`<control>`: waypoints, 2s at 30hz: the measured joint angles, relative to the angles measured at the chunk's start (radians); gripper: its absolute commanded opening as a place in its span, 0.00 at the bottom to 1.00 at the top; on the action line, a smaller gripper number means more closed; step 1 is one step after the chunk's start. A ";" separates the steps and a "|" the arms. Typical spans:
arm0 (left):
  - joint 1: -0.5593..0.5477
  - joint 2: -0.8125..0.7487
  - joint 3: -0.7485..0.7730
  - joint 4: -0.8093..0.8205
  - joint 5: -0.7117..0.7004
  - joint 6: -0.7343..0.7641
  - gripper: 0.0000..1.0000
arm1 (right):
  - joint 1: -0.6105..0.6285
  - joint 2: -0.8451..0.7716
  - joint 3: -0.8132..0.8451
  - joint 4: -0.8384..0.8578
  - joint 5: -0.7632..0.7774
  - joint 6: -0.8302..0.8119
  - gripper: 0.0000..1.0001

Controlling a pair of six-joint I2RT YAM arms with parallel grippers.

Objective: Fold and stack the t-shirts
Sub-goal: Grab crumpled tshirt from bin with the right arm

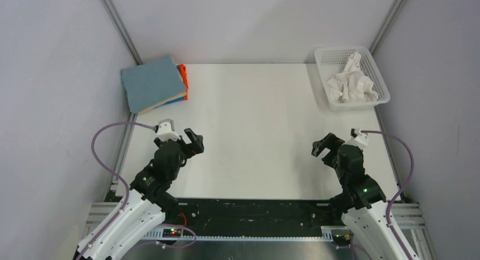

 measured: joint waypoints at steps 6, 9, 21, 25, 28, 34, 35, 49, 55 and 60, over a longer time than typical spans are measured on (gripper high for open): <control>0.000 -0.068 0.003 -0.010 -0.032 0.001 0.98 | 0.000 -0.023 0.001 0.033 0.023 -0.009 1.00; 0.000 -0.096 0.003 -0.010 -0.048 0.001 0.98 | 0.000 0.000 0.029 0.056 0.042 -0.039 1.00; 0.000 -0.006 0.003 0.015 -0.071 0.007 0.98 | -0.375 0.746 0.652 0.121 -0.004 -0.138 1.00; 0.000 0.027 0.003 0.018 -0.061 0.011 0.98 | -0.492 1.059 0.855 0.126 -0.051 -0.207 1.00; 0.000 0.046 0.003 0.027 -0.060 0.015 0.98 | -0.533 1.278 1.022 0.116 -0.060 -0.267 1.00; 0.000 0.085 0.003 0.037 -0.069 0.027 0.98 | -0.567 1.701 1.464 0.057 -0.068 -0.380 0.97; 0.000 0.094 0.003 0.038 -0.071 0.029 0.98 | -0.570 1.749 1.509 0.057 -0.069 -0.391 0.94; 0.000 0.161 0.018 0.040 -0.074 0.038 0.98 | -0.591 1.993 1.654 0.012 -0.144 -0.416 0.00; 0.000 0.070 0.017 0.041 -0.050 0.037 0.98 | -0.596 1.896 1.648 -0.011 -0.283 -0.427 0.00; 0.000 -0.024 0.003 0.045 -0.029 0.036 0.98 | -0.544 1.552 1.505 0.041 -0.363 -0.446 0.00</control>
